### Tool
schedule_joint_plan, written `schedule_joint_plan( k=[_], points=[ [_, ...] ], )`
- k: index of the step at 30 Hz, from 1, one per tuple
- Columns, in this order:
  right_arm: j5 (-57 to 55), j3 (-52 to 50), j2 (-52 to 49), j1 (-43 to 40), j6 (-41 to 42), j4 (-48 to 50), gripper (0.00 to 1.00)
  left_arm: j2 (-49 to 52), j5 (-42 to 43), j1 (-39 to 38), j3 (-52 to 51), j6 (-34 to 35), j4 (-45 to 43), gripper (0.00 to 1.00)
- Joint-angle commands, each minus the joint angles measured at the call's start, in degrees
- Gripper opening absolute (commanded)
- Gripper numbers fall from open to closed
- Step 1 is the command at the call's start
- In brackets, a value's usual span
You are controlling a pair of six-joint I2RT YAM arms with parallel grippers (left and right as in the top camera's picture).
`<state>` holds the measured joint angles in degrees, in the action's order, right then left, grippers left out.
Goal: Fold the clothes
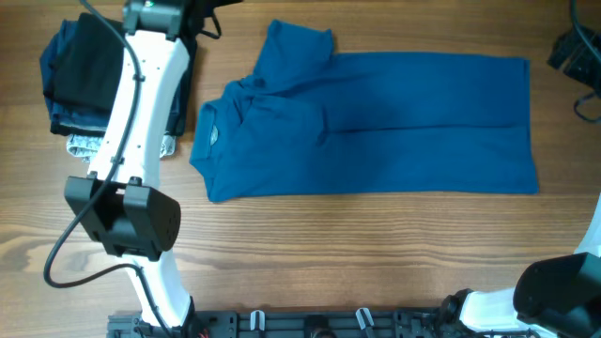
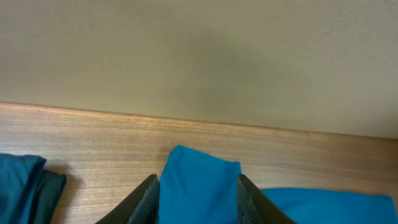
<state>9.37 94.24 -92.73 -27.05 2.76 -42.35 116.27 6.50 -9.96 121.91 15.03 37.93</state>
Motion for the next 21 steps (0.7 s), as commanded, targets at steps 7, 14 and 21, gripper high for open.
schedule_joint_plan(
  k=[7,14,21],
  points=[
    [8.39,10.88,-1.20,2.16,0.26,-2.86,0.99,0.81,6.49,1.84,7.17,1.42,-1.46,0.40],
    [5.22,15.41,-4.61,6.91,0.42,4.63,0.99,3.06,5.66,1.03,8.66,4.13,-11.37,0.38],
    [-3.45,15.41,-17.73,7.87,-2.71,3.72,0.99,13.86,6.36,-1.05,8.68,6.47,-16.87,0.43]
  ],
)
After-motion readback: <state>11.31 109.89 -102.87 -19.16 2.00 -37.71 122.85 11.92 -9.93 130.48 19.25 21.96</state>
